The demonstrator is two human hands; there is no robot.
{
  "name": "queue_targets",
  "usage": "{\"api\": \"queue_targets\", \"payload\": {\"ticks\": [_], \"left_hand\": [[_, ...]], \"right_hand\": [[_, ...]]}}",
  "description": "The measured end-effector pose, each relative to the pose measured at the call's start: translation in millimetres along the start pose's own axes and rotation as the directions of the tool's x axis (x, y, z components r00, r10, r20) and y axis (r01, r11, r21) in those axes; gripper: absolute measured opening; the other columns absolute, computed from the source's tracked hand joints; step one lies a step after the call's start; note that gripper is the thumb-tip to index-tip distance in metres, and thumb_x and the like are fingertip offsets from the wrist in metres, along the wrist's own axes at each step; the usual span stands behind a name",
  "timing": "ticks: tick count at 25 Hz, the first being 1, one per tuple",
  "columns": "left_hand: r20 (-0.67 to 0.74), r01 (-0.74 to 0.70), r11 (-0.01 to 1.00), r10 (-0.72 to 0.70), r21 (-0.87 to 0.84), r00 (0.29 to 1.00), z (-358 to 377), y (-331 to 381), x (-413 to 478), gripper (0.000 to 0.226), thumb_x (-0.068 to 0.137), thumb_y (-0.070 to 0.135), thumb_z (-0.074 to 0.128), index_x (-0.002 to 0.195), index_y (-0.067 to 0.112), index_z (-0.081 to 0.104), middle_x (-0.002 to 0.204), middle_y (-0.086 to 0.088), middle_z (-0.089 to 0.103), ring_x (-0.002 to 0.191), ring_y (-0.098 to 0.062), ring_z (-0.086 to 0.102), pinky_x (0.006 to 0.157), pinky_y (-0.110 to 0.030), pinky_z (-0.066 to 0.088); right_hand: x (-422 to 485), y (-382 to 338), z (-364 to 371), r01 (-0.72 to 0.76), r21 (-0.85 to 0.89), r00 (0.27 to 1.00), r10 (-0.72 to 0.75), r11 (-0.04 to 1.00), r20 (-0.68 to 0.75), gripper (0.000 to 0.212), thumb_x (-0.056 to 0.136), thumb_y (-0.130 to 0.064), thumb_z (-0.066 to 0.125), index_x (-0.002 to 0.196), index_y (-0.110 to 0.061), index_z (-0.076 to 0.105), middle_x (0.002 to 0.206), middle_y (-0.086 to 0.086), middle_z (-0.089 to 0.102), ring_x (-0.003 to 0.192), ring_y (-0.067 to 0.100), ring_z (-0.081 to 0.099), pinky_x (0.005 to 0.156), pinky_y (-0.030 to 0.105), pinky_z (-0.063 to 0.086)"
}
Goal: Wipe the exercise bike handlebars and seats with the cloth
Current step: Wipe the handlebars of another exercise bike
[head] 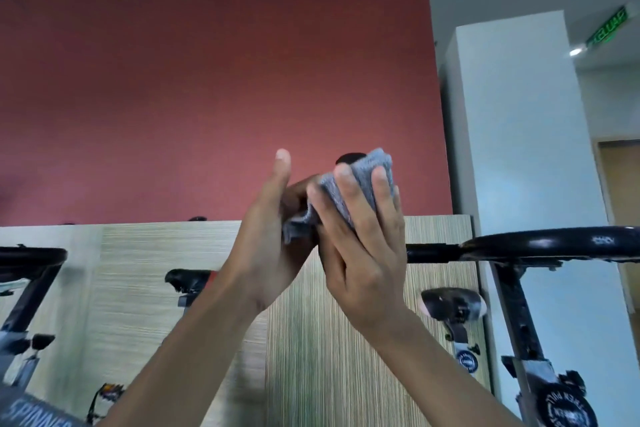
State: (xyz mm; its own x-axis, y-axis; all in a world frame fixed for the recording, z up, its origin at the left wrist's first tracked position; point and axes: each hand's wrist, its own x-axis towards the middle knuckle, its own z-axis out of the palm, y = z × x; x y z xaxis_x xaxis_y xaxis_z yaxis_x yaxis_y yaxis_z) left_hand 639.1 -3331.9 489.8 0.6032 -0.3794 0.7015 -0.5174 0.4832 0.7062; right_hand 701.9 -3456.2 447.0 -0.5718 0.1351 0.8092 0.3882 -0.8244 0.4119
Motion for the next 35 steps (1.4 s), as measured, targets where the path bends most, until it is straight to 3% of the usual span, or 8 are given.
{"api": "queue_targets", "payload": {"ticks": [3,7,15,19,24,30,33,35], "left_hand": [[0.006,-0.01,0.992,0.01,0.127,1.0,-3,-2,2,0.073,0.1,0.061,0.019,0.118,0.013,0.072,0.115,-0.009,0.074,0.1,-0.015,0.072,0.08,-0.024,0.055],[0.017,-0.074,0.975,0.072,0.208,0.997,-5,-6,7,0.071,0.097,0.063,0.022,0.121,0.016,0.07,0.118,-0.006,0.073,0.107,-0.016,0.069,0.09,-0.029,0.053],[-0.026,-0.174,0.978,0.178,0.114,0.984,-4,-27,5,0.058,0.088,0.058,0.035,0.105,0.016,0.071,0.099,-0.002,0.077,0.09,-0.012,0.072,0.072,-0.021,0.055],[-0.066,-0.233,0.966,0.241,0.116,0.968,-5,-36,0,0.055,0.089,0.055,0.035,0.109,0.015,0.068,0.099,0.0,0.076,0.096,-0.011,0.07,0.085,-0.024,0.051],[-0.064,-0.265,0.95,0.278,0.166,0.958,-3,-39,-1,0.053,0.089,0.054,0.036,0.108,0.016,0.067,0.097,0.001,0.075,0.096,-0.011,0.07,0.085,-0.024,0.051],[-0.066,-0.212,0.92,0.247,0.33,0.967,-10,-69,-4,0.065,0.093,0.056,0.027,0.116,0.012,0.068,0.112,-0.005,0.075,0.109,-0.015,0.069,0.094,-0.029,0.05],[-0.045,-0.135,0.958,0.152,0.253,0.987,-25,-83,8,0.073,0.095,0.061,0.025,0.116,0.009,0.072,0.121,-0.011,0.072,0.117,-0.026,0.065,0.105,-0.044,0.045],[-0.013,-0.129,0.963,0.136,0.237,0.991,-31,-86,21,0.075,0.092,0.062,0.026,0.106,0.01,0.078,0.112,-0.011,0.075,0.108,-0.024,0.07,0.096,-0.036,0.052]], "right_hand": [[-16,9,-3,0.042,0.014,0.998,-0.043,0.999,0.046,0.049,0.103,-0.005,0.052,0.149,-0.018,0.041,0.165,-0.011,0.019,0.155,0.023,0.014,0.116,0.057,0.035],[-16,15,6,0.054,0.053,0.998,-0.053,0.997,-0.016,0.054,0.103,-0.001,0.051,0.152,-0.017,0.037,0.165,-0.01,0.018,0.155,0.025,0.015,0.118,0.054,0.032],[-46,19,12,0.024,0.042,0.999,-0.023,0.999,-0.025,0.064,0.095,0.003,0.058,0.152,-0.017,0.037,0.167,-0.01,0.01,0.155,0.024,0.012,0.122,0.043,0.025],[-67,24,20,0.015,-0.051,1.0,-0.016,0.999,-0.01,0.094,0.084,0.007,0.071,0.158,-0.028,0.025,0.168,-0.01,0.002,0.156,0.022,0.008,0.123,0.043,0.024],[-68,23,23,-0.013,-0.045,1.0,0.013,0.999,-0.015,0.1,0.08,0.014,0.071,0.158,-0.03,0.025,0.168,-0.011,0.0,0.156,0.022,0.006,0.123,0.044,0.023],[-87,-2,18,-0.242,0.184,0.969,0.248,0.953,-0.007,0.05,0.1,-0.001,0.055,0.146,-0.019,0.045,0.168,-0.011,0.005,0.155,0.026,0.01,0.124,0.044,0.019],[-89,2,34,-0.225,0.127,0.966,0.238,0.966,-0.104,0.09,0.087,0.009,0.07,0.156,-0.032,0.03,0.168,-0.01,0.001,0.155,0.024,0.008,0.123,0.046,0.02],[-88,11,46,-0.194,0.117,0.969,0.209,0.974,-0.133,0.096,0.085,0.01,0.072,0.158,-0.033,0.025,0.167,-0.01,-0.002,0.155,0.021,0.006,0.122,0.047,0.021]]}}
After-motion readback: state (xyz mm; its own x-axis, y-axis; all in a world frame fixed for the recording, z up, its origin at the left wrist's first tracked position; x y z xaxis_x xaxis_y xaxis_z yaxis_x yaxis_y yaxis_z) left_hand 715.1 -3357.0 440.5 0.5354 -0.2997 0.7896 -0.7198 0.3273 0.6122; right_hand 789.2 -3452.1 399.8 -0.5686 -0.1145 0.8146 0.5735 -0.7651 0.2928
